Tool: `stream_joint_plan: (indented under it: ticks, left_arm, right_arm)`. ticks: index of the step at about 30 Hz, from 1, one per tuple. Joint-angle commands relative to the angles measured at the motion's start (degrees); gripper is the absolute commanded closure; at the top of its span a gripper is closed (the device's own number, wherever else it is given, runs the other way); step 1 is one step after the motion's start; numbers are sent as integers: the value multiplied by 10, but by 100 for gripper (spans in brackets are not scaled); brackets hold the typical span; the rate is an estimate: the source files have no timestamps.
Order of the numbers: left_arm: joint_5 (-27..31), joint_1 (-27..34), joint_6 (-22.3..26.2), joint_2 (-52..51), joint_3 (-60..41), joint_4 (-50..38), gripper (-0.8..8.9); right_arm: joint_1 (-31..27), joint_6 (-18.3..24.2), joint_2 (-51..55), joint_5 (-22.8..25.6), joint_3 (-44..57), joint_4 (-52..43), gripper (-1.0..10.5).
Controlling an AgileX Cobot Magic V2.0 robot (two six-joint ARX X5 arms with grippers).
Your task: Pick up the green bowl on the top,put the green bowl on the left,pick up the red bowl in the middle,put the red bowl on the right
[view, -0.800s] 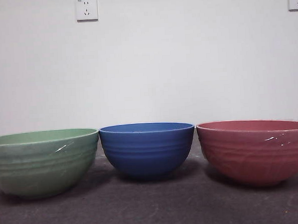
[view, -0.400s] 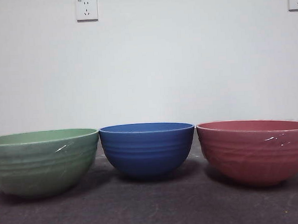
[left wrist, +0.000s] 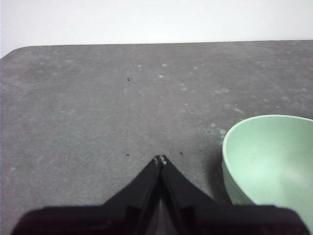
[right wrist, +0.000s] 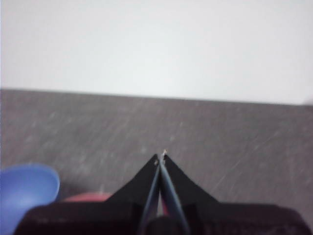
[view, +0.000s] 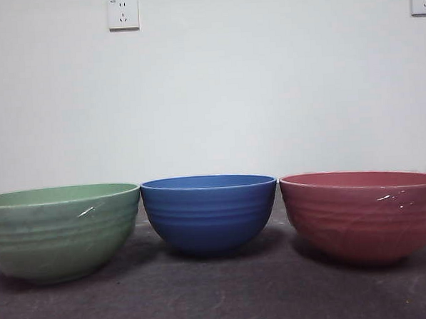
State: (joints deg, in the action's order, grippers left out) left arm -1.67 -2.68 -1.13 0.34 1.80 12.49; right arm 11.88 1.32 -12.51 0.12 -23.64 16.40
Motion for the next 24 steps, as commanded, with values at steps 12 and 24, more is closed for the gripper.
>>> stream_joint_plan:
  ticks: [12,24]
  left_arm:
    - [0,1,-3,-2,-8,3,817]
    - [-1,1,-3,-2,-7,3,817]
  right_arm:
    - [-36,-39,105,-17,226,-81,944]
    - [-36,-42,114,-15,232,-63,944]
